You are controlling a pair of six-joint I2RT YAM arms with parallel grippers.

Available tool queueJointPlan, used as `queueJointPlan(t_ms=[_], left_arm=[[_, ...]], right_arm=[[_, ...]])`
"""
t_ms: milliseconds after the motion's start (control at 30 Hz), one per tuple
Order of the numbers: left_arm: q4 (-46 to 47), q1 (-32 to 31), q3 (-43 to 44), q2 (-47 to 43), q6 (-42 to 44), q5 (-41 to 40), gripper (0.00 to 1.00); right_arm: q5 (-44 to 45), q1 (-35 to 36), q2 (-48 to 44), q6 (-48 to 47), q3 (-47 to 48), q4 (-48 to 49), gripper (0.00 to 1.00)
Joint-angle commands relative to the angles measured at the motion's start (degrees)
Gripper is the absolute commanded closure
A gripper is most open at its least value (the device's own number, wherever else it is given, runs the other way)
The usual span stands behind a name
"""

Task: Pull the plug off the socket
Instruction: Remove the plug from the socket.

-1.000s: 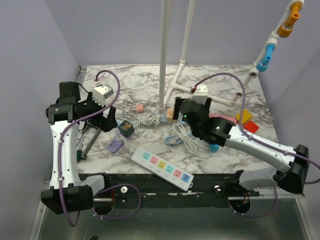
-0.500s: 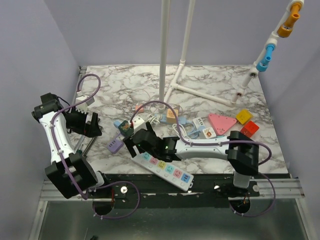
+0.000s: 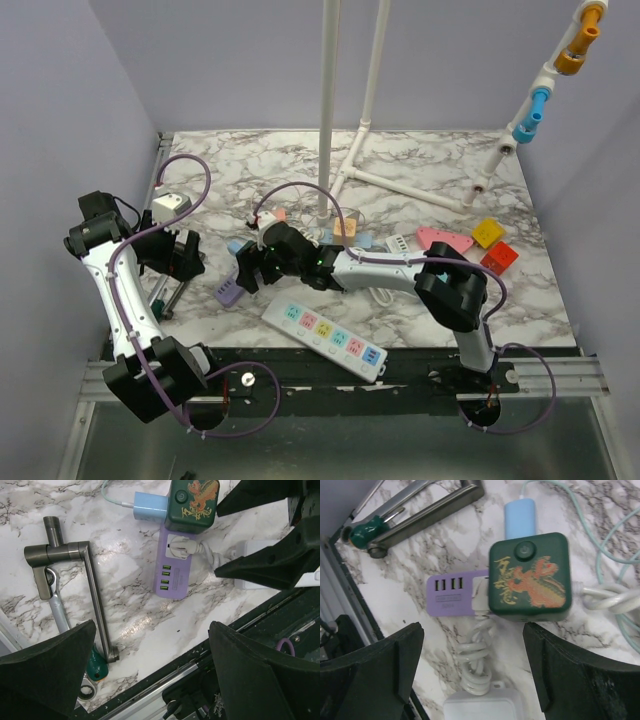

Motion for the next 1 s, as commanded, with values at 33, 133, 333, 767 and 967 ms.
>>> queueJointPlan(t_ms=[33, 133, 333, 767, 967], left_arm=[[-0.5, 0.4, 0.5, -0.4, -0.2, 4.0, 0.01], [-0.5, 0.4, 0.5, -1.2, -0.1, 3.9, 0.02], [0.0, 0.3, 0.7, -2.4, -0.3, 3.9, 0.02], [-1.0, 0.3, -0.6, -3.1, 1.3, 6.9, 0.02], [-1.7, 0.2, -1.3, -3.7, 2.7, 8.1, 0.01]], right_arm=[[-6.3, 0.8, 3.2, 1.8, 2.4, -0.7, 0.14], [-6.4, 0.8, 3.2, 3.4, 0.1, 1.3, 0.18], [-5.8, 0.8, 4.3, 5.6, -2.3, 4.7, 0.19], [-6.4, 0.1, 11.2, 9.3, 0.0, 8.2, 0.34], [-9.0, -1.0, 10.7, 11.5, -2.5, 13.7, 0.58]])
